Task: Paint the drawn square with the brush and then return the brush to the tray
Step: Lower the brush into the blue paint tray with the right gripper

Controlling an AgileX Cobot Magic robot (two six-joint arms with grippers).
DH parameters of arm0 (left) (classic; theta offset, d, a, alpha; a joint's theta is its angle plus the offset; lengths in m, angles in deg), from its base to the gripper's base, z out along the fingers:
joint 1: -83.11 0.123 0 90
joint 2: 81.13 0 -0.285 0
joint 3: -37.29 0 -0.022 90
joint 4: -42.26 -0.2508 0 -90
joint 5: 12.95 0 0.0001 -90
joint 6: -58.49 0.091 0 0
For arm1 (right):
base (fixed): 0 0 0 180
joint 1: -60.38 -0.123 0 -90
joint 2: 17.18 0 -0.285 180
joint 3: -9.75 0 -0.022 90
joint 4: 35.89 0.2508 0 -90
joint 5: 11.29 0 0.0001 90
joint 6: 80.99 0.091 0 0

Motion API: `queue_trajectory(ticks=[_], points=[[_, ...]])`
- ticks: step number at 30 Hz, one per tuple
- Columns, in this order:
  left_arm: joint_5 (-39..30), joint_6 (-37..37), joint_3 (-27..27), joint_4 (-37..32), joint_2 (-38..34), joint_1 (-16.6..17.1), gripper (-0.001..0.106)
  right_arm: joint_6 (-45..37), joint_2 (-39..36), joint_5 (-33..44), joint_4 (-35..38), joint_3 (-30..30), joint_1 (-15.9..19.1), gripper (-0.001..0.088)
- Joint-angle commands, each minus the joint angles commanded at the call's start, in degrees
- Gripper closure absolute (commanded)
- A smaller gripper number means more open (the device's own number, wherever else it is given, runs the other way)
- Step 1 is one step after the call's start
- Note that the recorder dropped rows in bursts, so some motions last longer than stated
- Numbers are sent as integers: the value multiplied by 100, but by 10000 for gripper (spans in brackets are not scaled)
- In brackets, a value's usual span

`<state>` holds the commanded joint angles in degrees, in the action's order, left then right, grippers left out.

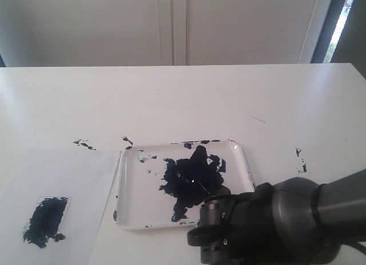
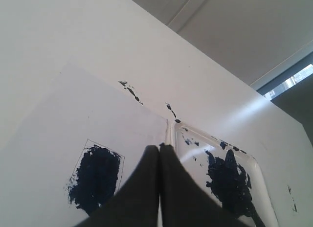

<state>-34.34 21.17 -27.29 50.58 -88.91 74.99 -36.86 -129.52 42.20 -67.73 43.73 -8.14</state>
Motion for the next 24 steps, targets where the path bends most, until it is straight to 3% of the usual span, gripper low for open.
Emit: queue_trajectory(ticks=[9,12,19,24], points=[[-1,11,0,0,0,0,1053,142,0,-68,-24,0,0,841],[-1,11,0,0,0,0,1053,231,0,-68,-34,0,0,745],[-1,23,0,0,0,0,1053,212,29,86,-135,-109,0,420],[-1,23,0,0,0,0,1053,-149,425,1054,-117,-546,-11,361]])
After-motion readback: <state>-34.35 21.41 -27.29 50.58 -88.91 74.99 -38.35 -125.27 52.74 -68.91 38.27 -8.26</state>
